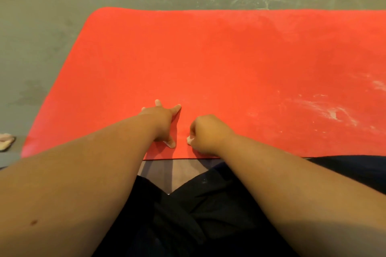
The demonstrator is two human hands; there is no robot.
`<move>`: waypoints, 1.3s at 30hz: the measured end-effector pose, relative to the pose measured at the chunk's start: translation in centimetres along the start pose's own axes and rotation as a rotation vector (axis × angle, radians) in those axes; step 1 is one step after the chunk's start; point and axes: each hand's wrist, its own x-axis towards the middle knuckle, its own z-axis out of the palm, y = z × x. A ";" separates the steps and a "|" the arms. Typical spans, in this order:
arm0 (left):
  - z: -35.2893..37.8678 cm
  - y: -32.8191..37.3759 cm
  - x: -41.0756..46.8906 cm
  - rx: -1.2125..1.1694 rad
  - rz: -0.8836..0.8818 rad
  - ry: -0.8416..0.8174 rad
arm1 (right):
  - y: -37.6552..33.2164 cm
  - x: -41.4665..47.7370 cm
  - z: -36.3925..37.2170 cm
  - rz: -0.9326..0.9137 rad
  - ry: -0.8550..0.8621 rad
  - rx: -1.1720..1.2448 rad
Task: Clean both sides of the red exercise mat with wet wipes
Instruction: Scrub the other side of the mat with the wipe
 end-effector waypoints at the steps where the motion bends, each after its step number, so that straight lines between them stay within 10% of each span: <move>1: 0.2 -0.2 -0.1 -0.007 0.000 0.009 | 0.5 0.4 -0.2 0.037 0.024 0.011; 7: 0.9 -1.1 -0.7 -0.084 -0.009 0.027 | 6.1 1.5 -2.2 0.400 0.324 0.079; 14: 0.1 -0.9 -0.6 -0.023 0.002 -0.007 | 0.4 0.9 0.3 -0.094 0.003 0.109; 20: 0.3 -1.4 -0.9 -0.021 0.033 -0.009 | 7.6 3.3 -3.1 0.410 0.344 0.054; 28: -0.3 -1.0 -1.2 -0.035 0.039 -0.036 | -0.9 1.5 -0.2 -0.180 -0.056 0.150; 32: -0.7 0.2 -2.6 -0.013 0.160 -0.039 | 2.5 1.2 -3.3 -0.030 -0.211 0.385; 39: 0.0 5.1 -3.2 -0.023 0.370 0.293 | 7.7 3.5 -4.5 0.317 0.185 0.330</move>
